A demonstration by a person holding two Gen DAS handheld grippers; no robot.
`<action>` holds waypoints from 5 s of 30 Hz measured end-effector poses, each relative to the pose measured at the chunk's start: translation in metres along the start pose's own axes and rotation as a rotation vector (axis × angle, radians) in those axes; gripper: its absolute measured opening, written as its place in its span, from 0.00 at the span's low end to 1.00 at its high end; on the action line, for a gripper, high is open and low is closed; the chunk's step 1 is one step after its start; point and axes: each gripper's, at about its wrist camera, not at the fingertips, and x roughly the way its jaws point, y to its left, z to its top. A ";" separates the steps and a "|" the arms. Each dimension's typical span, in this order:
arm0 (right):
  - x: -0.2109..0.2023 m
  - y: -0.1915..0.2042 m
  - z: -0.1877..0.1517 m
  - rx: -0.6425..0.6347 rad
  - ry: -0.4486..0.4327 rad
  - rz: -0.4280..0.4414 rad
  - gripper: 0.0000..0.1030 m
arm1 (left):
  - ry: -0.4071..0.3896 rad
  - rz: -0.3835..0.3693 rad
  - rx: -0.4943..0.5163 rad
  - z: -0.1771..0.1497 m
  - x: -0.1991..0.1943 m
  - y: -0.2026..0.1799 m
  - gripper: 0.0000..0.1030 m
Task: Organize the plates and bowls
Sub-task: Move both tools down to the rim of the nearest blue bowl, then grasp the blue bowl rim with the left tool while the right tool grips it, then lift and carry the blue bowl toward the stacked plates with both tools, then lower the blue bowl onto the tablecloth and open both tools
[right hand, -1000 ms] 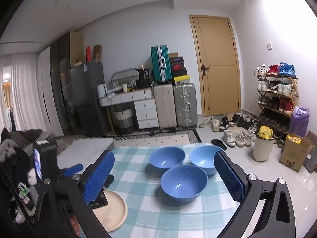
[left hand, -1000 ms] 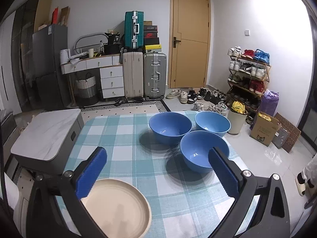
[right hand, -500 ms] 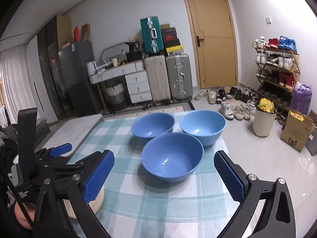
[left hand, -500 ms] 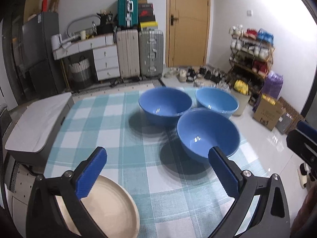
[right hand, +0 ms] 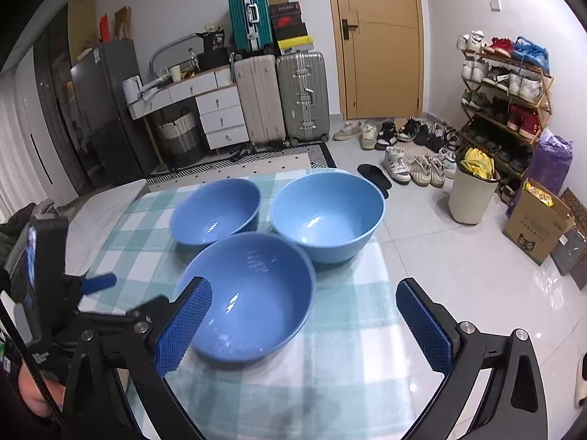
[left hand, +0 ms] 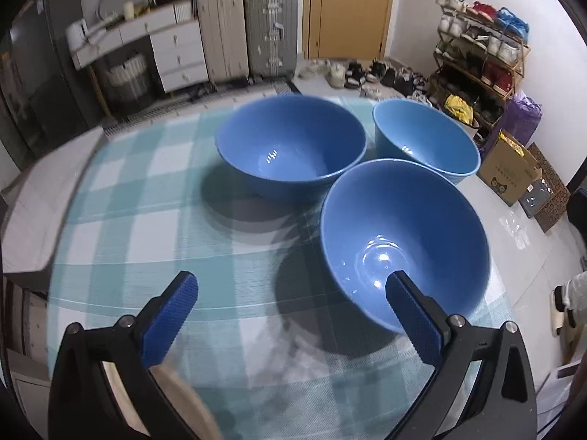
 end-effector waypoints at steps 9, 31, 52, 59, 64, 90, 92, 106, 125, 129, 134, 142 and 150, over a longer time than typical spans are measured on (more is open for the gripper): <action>0.088 -0.013 0.011 -0.027 0.198 0.035 0.99 | 0.057 -0.066 -0.056 0.008 0.028 -0.007 0.99; 0.154 -0.014 -0.028 -0.032 0.327 0.043 0.62 | 0.099 -0.162 0.000 0.009 0.048 -0.016 0.26; 0.129 0.010 -0.046 -0.031 0.358 0.048 0.14 | 0.092 -0.221 -0.074 -0.006 0.030 -0.003 0.10; 0.109 0.019 -0.056 -0.039 0.349 0.048 0.14 | 0.091 -0.229 -0.073 -0.024 0.016 0.002 0.10; 0.088 0.026 -0.069 -0.022 0.339 0.047 0.14 | 0.098 -0.245 -0.072 -0.038 0.006 0.004 0.10; 0.010 0.050 -0.150 0.014 0.302 0.048 0.14 | 0.076 -0.240 -0.038 -0.112 -0.040 0.006 0.11; 0.010 0.051 -0.156 0.004 0.297 0.036 0.14 | 0.079 -0.243 -0.040 -0.116 -0.038 0.006 0.11; 0.025 0.058 -0.160 -0.061 0.239 0.024 0.14 | 0.101 -0.258 -0.038 -0.121 -0.027 0.003 0.11; -0.004 0.039 -0.153 -0.025 0.136 -0.002 0.28 | 0.082 -0.268 -0.085 -0.116 -0.040 0.017 0.15; -0.026 0.034 -0.140 -0.011 0.069 -0.004 0.51 | 0.055 -0.243 -0.087 -0.111 -0.049 0.022 0.29; -0.049 0.034 -0.122 -0.011 0.020 0.000 0.52 | -0.003 -0.154 -0.075 -0.102 -0.065 0.027 0.44; -0.088 0.039 -0.077 0.064 0.009 0.139 0.67 | -0.002 -0.166 -0.077 -0.072 -0.084 0.041 0.51; -0.130 0.059 -0.006 0.047 -0.045 0.242 0.86 | -0.056 -0.139 -0.007 -0.025 -0.111 0.058 0.92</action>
